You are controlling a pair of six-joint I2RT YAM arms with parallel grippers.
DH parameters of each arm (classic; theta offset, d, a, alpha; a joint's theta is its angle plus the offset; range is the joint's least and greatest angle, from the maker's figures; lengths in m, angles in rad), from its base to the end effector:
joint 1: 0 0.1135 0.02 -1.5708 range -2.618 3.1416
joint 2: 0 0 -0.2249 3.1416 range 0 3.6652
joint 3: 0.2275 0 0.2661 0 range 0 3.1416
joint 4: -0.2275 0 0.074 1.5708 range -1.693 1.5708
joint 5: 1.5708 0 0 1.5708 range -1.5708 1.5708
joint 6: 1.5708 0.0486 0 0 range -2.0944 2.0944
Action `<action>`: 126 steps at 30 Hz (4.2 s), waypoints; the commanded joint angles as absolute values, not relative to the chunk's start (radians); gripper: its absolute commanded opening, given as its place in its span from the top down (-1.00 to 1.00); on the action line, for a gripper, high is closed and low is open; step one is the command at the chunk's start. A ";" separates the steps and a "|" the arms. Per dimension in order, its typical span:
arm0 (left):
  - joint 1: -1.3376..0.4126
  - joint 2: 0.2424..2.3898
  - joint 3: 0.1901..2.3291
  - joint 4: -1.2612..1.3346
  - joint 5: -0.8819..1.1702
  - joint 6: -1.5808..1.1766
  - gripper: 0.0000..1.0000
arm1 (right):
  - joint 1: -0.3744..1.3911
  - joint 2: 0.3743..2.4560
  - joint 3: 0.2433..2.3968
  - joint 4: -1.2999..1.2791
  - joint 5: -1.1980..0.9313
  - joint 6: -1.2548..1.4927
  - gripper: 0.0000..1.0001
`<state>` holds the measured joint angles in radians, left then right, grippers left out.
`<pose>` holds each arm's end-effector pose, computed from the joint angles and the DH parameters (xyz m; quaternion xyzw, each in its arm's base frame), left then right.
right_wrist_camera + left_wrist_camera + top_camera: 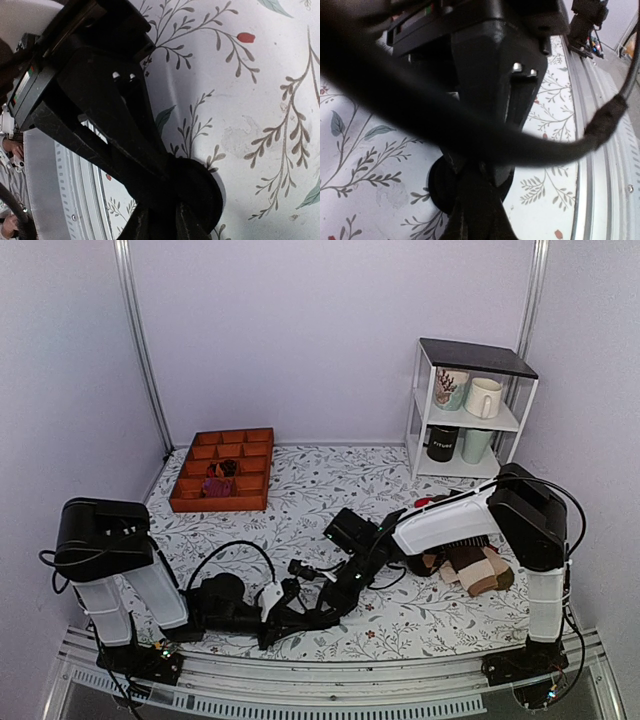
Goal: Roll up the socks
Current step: Pick up the sock from the center of the board, then place the sock in the storage box.
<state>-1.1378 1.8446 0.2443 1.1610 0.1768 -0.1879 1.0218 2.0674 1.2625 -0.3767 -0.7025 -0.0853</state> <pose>0.0944 -0.2246 0.0173 0.4266 0.7262 -0.3873 0.3750 0.1779 0.3510 0.0632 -0.5409 0.7487 0.3832 0.0097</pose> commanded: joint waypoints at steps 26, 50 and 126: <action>-0.678 1.248 0.497 0.341 -0.092 -0.100 1.00 | 0.805 1.582 0.893 0.003 -0.558 0.198 0.06; -0.086 1.550 0.879 0.050 -0.013 -0.053 1.00 | 0.740 1.629 0.836 0.071 -0.632 0.186 0.08; -0.090 2.031 1.566 -0.594 -0.191 0.170 -0.05 | 0.700 1.727 0.841 0.075 -0.746 0.181 0.10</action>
